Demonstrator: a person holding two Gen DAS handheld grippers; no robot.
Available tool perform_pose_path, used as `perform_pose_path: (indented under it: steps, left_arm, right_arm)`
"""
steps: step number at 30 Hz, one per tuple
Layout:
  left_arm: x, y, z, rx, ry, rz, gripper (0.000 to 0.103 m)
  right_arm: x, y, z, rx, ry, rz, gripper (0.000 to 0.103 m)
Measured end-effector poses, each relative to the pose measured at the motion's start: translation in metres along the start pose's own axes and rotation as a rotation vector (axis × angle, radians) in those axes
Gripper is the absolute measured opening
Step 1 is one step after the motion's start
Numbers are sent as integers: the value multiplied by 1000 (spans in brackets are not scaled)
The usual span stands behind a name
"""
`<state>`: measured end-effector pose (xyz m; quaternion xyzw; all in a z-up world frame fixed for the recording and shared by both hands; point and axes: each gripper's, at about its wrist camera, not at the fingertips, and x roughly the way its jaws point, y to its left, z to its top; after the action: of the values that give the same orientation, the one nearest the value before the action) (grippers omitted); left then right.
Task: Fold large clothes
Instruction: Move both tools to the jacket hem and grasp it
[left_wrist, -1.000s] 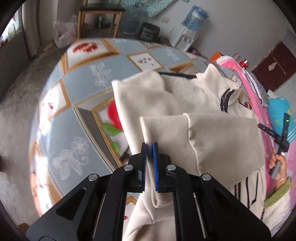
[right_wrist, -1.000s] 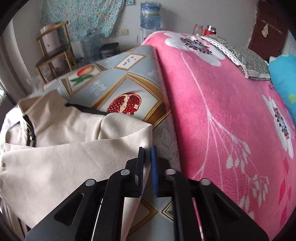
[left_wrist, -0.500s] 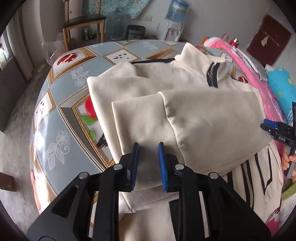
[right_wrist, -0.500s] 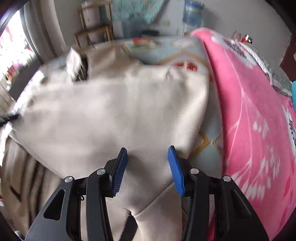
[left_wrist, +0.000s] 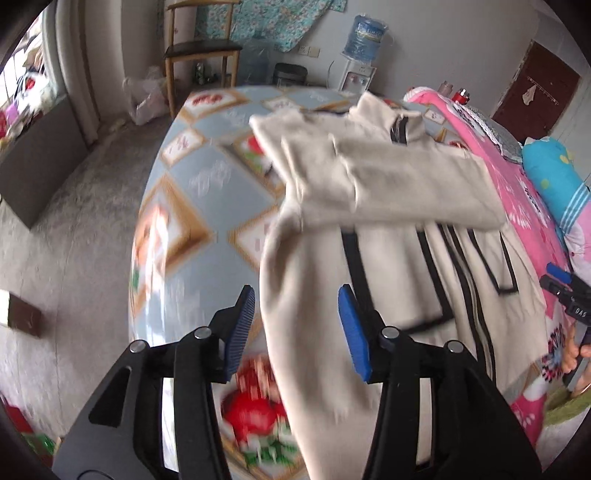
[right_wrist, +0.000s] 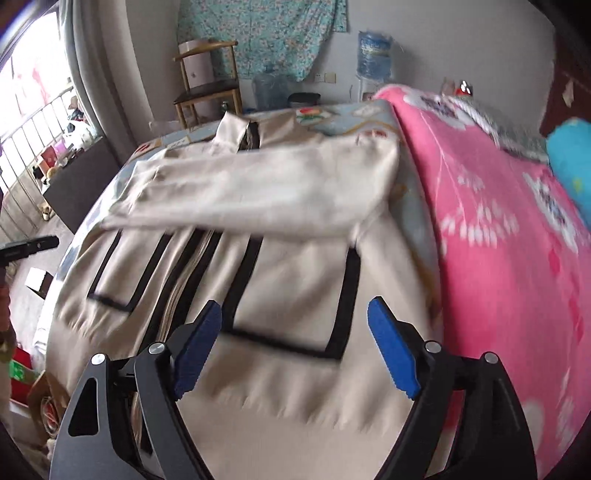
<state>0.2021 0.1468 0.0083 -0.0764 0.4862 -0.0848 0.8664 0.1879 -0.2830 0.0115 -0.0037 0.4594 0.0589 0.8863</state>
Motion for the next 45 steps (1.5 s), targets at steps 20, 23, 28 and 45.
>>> perform_pose_path:
  steps: [20, 23, 28, 45]
  left_arm:
    - [-9, -15, -122, -51, -41, 75, 51]
    - [-10, -15, -123, -57, -51, 59, 37]
    - [-11, -15, -127, -54, -42, 19, 22]
    - [-13, -27, -118, 6, -107, 56, 5]
  right_arm:
    - [-35, -77, -103, 280, -42, -87, 86]
    - [-22, -83, -106, 298, -11, -67, 82]
    - [-20, -72, -116, 286, 4, -58, 68]
    - [-22, -72, -105, 347, -19, 61, 10]
